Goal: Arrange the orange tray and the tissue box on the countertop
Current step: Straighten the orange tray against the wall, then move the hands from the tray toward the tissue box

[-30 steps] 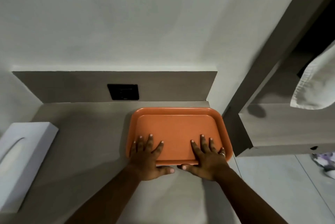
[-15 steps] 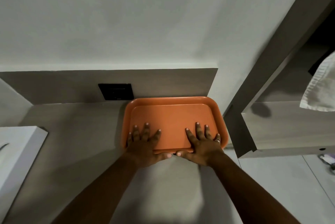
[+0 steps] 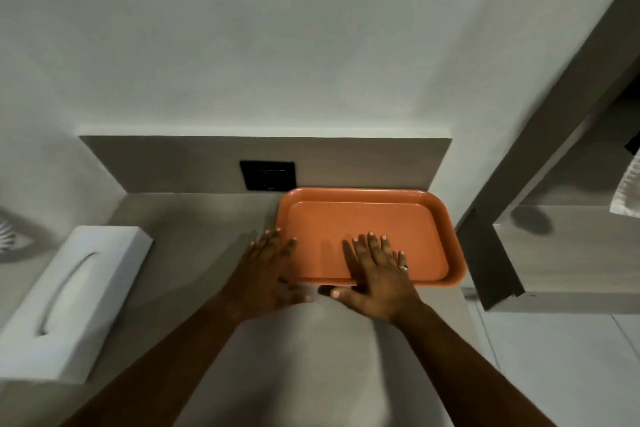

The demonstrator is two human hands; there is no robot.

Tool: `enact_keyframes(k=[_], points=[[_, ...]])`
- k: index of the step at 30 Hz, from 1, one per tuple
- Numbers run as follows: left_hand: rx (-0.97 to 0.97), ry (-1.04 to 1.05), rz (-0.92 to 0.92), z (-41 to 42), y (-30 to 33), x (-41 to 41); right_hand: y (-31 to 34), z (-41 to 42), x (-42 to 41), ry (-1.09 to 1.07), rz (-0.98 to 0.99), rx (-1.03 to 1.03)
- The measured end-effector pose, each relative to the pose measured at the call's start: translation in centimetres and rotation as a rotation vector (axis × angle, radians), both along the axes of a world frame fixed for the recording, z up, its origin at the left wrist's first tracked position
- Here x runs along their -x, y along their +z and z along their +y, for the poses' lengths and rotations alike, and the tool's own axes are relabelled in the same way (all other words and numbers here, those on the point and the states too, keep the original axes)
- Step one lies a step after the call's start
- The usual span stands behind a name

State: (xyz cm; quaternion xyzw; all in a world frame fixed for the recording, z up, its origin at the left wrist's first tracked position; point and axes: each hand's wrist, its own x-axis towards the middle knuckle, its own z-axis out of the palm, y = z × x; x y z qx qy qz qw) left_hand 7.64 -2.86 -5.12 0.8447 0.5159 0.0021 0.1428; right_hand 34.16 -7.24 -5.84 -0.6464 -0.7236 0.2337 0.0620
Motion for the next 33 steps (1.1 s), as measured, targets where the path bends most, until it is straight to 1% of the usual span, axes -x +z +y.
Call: enact_keyframes(k=[4, 8, 11, 13, 15, 17, 21, 24, 27, 33], points=[[-0.013, 0.096, 0.044, -3.7, 1.9, 11.2, 0.9, -1.0, 10.1, 0.146, 0.110, -0.018], [-0.014, 0.147, 0.185, -9.3, 3.3, 21.7, 0.7, -2.2, 21.9, 0.388, 0.113, -0.014], [0.032, 0.163, 0.243, -12.2, 4.1, 27.0, 1.0, -2.4, 29.2, 0.550, 0.068, -0.035], [0.029, 0.148, 0.274, -13.4, 4.6, 29.4, 1.4, -2.0, 33.1, 0.646, 0.045, -0.061], [0.037, 0.158, 0.295, -13.8, 4.5, 30.7, 1.9, -1.0, 35.7, 0.687, 0.007, -0.072], [0.036, 0.147, 0.318, -13.5, 3.9, 31.5, 2.4, 0.4, 37.6, 0.682, -0.035, -0.060], [-0.042, 0.141, 0.328, -11.5, 2.7, 32.3, 2.9, 2.4, 39.4, 0.674, -0.104, 0.001], [-0.065, 0.157, 0.318, -10.2, 2.1, 32.8, 2.2, 2.1, 40.2, 0.656, -0.091, 0.013], [-0.071, 0.169, 0.375, -9.3, 1.4, 33.0, 1.4, 2.1, 40.7, 0.627, -0.066, -0.001], [-0.085, 0.157, 0.362, -5.8, 0.2, 33.1, 1.3, 5.5, 40.6, 0.617, -0.083, 0.028]])
